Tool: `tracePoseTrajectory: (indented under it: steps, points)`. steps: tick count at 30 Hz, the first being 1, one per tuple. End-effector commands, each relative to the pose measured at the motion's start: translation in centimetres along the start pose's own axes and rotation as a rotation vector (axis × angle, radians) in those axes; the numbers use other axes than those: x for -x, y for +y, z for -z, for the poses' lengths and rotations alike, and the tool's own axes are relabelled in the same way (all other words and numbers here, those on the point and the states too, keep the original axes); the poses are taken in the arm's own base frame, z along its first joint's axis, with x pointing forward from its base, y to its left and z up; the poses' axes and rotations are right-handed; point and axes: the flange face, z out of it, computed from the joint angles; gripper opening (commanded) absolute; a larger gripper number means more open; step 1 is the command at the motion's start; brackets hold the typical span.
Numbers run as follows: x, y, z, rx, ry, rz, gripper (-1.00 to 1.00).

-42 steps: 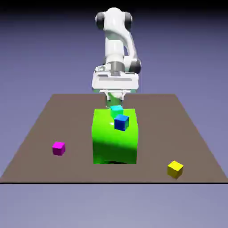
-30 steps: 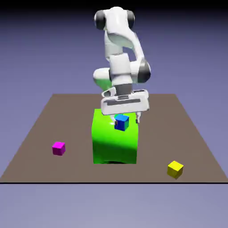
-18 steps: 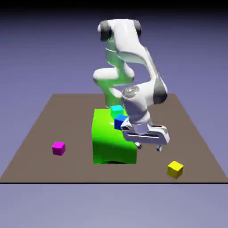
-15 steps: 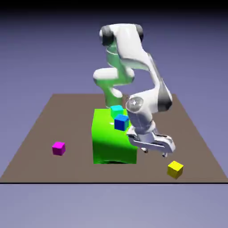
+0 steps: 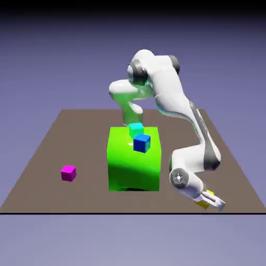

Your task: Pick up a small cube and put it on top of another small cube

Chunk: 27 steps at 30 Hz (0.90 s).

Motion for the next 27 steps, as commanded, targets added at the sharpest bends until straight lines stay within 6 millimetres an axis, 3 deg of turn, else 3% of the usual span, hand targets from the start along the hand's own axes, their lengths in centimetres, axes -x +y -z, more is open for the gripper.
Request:
tracePoseTrajectory:
  steps: [1, 5, 9, 13, 18, 20, 21, 24, 25, 26, 27]
  points:
    - [-0.9, 0.2, 2.4, -0.005, 0.002, -0.006, -1.00]
    - [-13.7, 0.5, 10.9, -0.059, -0.017, -0.071, -1.00]
    - [-26.4, 4.4, 18.0, -0.105, -0.052, -0.144, -1.00]
    - [-38.4, 11.5, 23.2, -0.150, -0.106, -0.221, -1.00]
    - [-50.9, 24.2, 26.6, -0.214, -0.199, -0.318, -1.00]
    - [-54.5, 29.4, 26.9, -0.241, -0.238, -0.351, -1.00]
    - [-54.5, 29.4, 26.9, -0.241, -0.238, -0.351, -1.00]
    - [-54.6, 27.2, 21.3, -0.241, -0.239, -0.349, -1.00]
    - [-54.5, 27.0, 20.8, -0.241, -0.239, -0.350, -1.00]
    - [-54.5, 27.0, 20.8, -0.241, -0.239, -0.350, 1.00]
    - [-54.5, 27.0, 20.8, -0.241, -0.239, -0.350, 1.00]
